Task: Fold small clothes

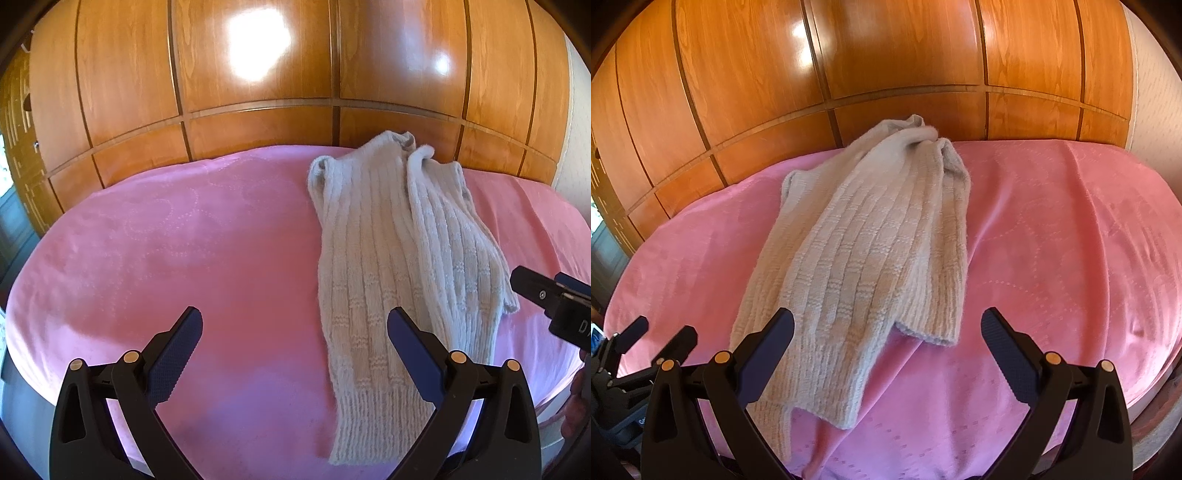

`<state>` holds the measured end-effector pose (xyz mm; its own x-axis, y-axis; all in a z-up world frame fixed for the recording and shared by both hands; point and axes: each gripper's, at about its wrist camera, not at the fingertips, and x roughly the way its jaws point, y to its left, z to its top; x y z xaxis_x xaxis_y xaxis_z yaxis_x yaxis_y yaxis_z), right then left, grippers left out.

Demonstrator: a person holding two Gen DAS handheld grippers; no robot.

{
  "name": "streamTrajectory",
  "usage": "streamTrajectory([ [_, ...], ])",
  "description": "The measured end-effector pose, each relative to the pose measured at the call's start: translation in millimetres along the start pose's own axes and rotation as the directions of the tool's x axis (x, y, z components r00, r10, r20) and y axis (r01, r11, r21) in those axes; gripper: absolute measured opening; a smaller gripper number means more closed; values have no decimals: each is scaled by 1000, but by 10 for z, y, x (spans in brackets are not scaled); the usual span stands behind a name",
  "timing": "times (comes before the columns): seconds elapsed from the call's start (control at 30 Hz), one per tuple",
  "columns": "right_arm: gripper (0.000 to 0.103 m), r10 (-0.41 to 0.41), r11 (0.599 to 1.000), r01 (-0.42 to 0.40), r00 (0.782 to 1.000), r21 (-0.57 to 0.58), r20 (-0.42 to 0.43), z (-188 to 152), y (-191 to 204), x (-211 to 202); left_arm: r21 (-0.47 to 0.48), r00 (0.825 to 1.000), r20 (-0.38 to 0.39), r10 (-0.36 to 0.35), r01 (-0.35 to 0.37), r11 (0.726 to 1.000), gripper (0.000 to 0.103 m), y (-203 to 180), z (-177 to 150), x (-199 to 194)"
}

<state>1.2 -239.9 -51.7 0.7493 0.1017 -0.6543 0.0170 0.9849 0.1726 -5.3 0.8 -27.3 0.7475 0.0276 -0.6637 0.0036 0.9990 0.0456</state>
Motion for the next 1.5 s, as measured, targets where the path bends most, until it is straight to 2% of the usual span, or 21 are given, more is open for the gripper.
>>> streamTrajectory([
  [0.2,101,25,1000,-25,1000,10,-5,-17,-2,5,24,1000,-3,-17,17,1000,99,-10,-58,-22],
  [0.43,100,45,999,-45,999,20,-11,-24,-23,22,47,998,-40,-51,53,998,99,-31,-125,40],
  [0.47,98,54,998,-54,998,24,-13,-26,-27,24,51,997,-44,-56,58,997,99,-37,-138,48],
  [0.6,70,103,994,-101,993,33,-50,-40,-33,87,75,994,-68,-83,88,993,99,-78,-186,104],
  [0.7,58,143,989,-139,986,50,-83,-70,-57,152,118,990,-91,-106,116,986,99,-136,-273,148],
  [0.87,55,223,972,-207,961,109,-163,-155,-114,368,162,968,-154,-198,223,961,98,-237,-420,220],
  [0.93,54,234,970,-215,952,109,-200,-196,-91,488,173,960,-188,-208,241,955,92,-285,-477,294],
  [0.97,42,245,968,-225,944,109,-222,-219,-69,546,178,954,-208,-215,253,951,81,-305,-507,344],
  [1.0,19,254,966,-236,938,103,-234,-239,-44,574,176,948,-225,-225,267,948,70,-315,-538,384],
  [1.03,13,262,965,-249,933,84,-246,-253,7,583,169,945,-228,-236,277,946,67,-314,-563,398],
  [1.07,9,266,964,-258,935,62,-236,-247,41,549,172,943,-216,-253,292,941,43,-320,-564,367],
  [1.1,8,267,964,-265,938,40,-223,-226,68,508,174,937,-219,-274,313,934,23,-325,-552,347],
  [1.13,7,262,964,-267,945,1,-197,-184,92,415,163,930,-219,-294,332,929,15,-316,-524,316],
  [1.2,7,250,964,-260,957,-54,-144,-73,73,239,140,925,-213,-316,349,927,10,-261,-457,281],
  [1.33,7,146,987,-144,989,-77,23,309,-310,-168,-19,897,-164,-411,414,910,10,123,-158,207],
  [1.43,7,6,1000,-3,994,-24,113,627,-800,-307,-163,899,-86,-429,412,897,9,587,196,222],
  [1.5,7,-76,997,74,988,18,138,801,-1112,-305,-233,911,-37,-410,391,890,9,864,407,243],
])
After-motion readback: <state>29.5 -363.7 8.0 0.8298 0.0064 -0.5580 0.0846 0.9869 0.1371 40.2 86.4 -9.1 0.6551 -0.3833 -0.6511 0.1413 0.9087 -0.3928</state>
